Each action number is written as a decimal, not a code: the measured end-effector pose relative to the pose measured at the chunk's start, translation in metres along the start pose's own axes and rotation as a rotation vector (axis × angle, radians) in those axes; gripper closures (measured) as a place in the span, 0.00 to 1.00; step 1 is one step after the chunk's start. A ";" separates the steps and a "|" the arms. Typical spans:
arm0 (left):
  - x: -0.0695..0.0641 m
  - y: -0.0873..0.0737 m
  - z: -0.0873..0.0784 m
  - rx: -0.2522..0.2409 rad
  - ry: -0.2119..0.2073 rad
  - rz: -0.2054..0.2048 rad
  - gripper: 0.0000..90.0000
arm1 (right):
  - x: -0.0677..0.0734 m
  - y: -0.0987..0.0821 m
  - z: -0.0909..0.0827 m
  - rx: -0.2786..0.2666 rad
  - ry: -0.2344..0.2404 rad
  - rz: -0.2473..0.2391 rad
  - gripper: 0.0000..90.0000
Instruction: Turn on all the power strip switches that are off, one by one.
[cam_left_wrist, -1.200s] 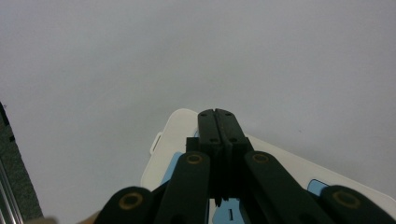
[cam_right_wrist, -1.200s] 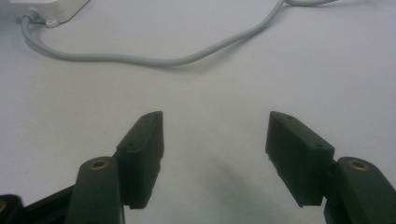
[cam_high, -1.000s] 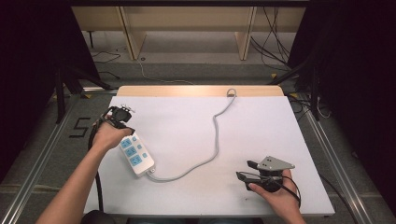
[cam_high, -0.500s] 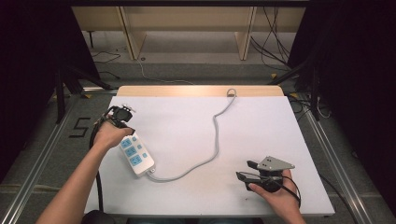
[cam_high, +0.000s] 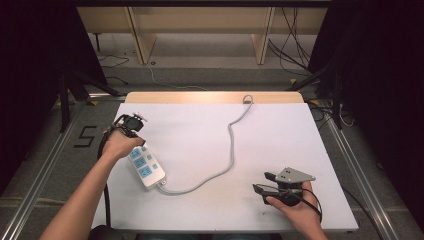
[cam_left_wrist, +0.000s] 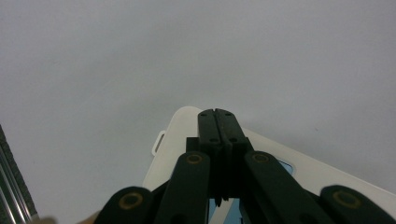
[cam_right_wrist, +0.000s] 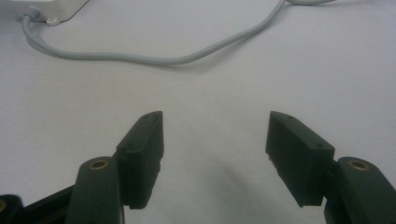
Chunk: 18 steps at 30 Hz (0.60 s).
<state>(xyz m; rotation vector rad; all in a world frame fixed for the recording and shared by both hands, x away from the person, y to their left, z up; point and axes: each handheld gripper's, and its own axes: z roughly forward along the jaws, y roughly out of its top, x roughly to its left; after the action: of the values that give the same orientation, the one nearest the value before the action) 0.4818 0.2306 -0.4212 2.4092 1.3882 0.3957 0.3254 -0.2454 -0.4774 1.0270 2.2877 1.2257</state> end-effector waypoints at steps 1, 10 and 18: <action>0.000 0.000 0.000 0.001 0.001 0.000 1.00 | 0.000 0.000 0.000 0.000 0.000 0.000 0.42; -0.002 0.002 0.006 0.023 0.002 0.008 1.00 | 0.000 0.000 0.000 0.002 0.001 0.000 0.42; -0.002 0.002 0.010 0.034 0.002 0.007 1.00 | 0.000 0.000 0.000 0.001 0.002 -0.001 0.42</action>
<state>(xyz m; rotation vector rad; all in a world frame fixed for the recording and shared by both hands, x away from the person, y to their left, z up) 0.4862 0.2266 -0.4293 2.4422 1.3980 0.3800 0.3255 -0.2454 -0.4778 1.0258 2.2901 1.2262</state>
